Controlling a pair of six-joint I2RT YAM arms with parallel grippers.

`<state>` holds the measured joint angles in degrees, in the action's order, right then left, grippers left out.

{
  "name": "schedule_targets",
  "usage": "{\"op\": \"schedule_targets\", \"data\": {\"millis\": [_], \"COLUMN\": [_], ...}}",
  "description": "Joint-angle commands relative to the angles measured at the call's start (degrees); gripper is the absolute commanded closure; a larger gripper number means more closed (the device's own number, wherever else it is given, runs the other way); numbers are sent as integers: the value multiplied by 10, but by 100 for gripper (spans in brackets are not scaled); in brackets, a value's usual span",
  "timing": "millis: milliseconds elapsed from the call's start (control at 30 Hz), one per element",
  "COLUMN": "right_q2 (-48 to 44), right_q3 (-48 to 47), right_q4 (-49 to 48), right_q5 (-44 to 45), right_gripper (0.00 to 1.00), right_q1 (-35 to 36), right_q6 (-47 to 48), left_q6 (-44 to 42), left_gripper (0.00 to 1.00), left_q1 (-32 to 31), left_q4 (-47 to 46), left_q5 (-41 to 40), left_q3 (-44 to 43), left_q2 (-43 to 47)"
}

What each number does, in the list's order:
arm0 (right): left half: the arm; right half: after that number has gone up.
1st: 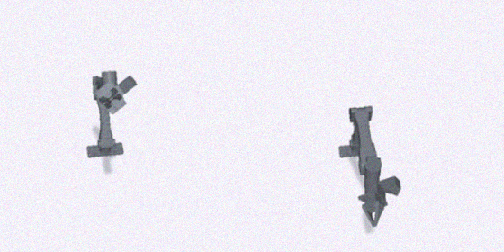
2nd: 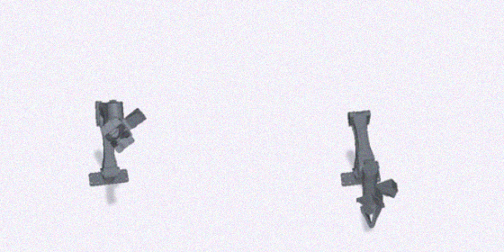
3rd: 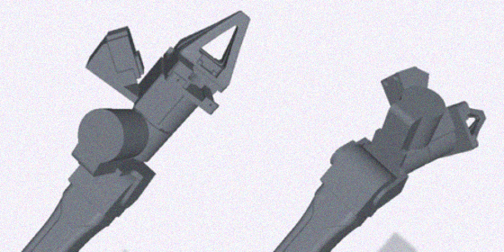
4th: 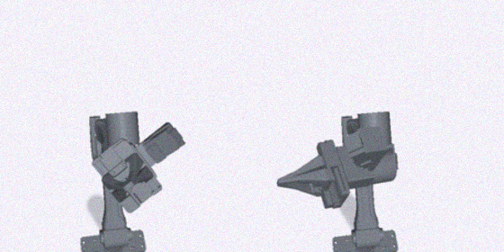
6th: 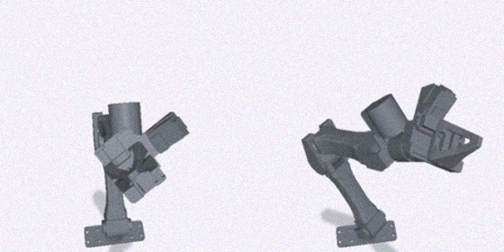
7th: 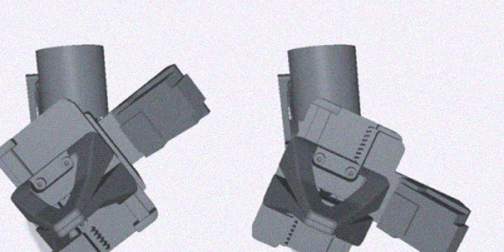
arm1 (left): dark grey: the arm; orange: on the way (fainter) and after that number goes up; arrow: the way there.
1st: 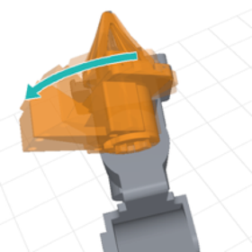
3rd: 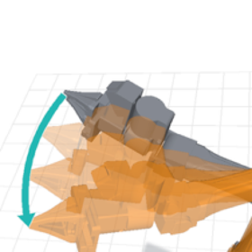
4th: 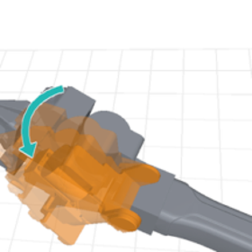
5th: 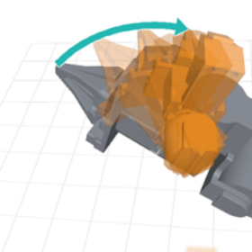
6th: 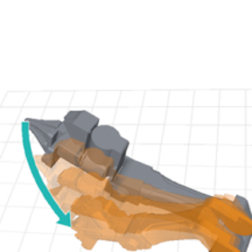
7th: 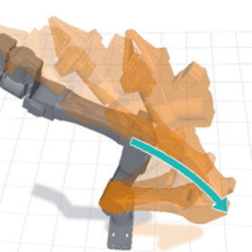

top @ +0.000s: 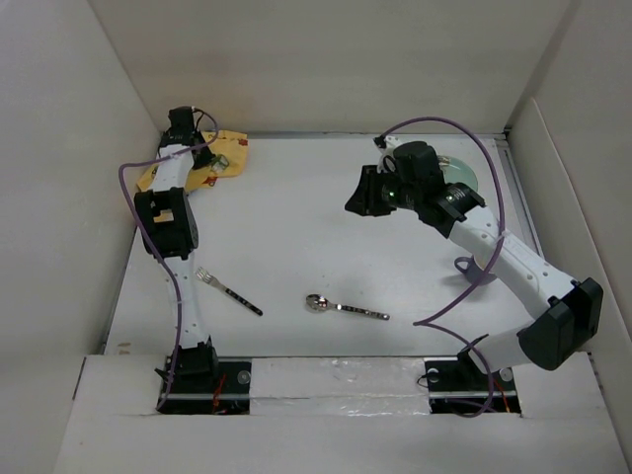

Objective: Set the dinner table for one person

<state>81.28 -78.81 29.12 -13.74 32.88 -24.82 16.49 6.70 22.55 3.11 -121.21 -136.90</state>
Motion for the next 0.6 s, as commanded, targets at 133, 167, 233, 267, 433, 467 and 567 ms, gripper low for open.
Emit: {"op": "schedule_targets", "data": {"millis": [133,167,233,267,433,467,567], "right_q2": [6,6,1,-1,-11,-13,-9], "right_q3": [-36,-37,-36,-35,-39,-42,-56], "right_q4": [-27,-30,-35,-38,-39,-40,-46], "right_q5": [-1,-1,-1,-1,5,7,8], "right_gripper": [67,69,69,69,69,68,63], "right_q1": [5,5,5,5,10,10,10], "right_q6": [9,8,7,8,7,6,8], "left_q6": [-12,-14,-18,-21,6,12,41], "left_gripper": [100,100,100,100,100,100,100], "left_q1": [-38,-38,-43,-43,-69,-91,-121], "left_q4": [-46,-41,-38,-43,-27,-41,-41], "left_q5": [-8,-15,-12,-22,65,88,123], "left_q3": [57,62,82,92,139,148,149], "left_q2": [183,194,225,235,328,351,415]}}
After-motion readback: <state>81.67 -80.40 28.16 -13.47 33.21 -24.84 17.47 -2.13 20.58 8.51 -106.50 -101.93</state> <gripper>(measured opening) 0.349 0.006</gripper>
